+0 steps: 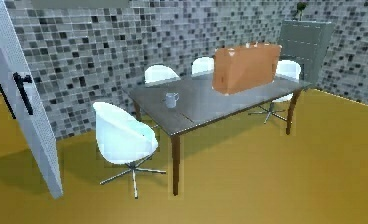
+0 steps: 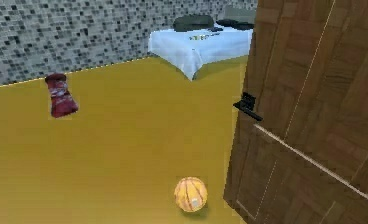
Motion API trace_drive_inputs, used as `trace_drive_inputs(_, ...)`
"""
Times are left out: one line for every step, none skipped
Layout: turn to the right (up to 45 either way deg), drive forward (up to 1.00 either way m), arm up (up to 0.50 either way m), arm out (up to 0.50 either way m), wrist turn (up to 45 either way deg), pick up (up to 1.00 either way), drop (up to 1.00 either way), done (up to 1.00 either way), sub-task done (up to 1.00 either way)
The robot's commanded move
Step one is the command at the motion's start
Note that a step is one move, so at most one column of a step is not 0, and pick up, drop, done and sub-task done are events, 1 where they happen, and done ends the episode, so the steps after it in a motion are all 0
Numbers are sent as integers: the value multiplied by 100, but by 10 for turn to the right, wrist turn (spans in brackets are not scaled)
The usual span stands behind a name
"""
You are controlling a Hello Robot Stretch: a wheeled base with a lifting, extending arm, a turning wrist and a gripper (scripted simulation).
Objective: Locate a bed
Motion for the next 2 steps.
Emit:
trace_drive_inputs(-450, 0, 0, 0, 0, 0, 0, 0, 0)
trace_drive_inputs(240, 0, 0, 0, 0, 0, 0, 0, 0)
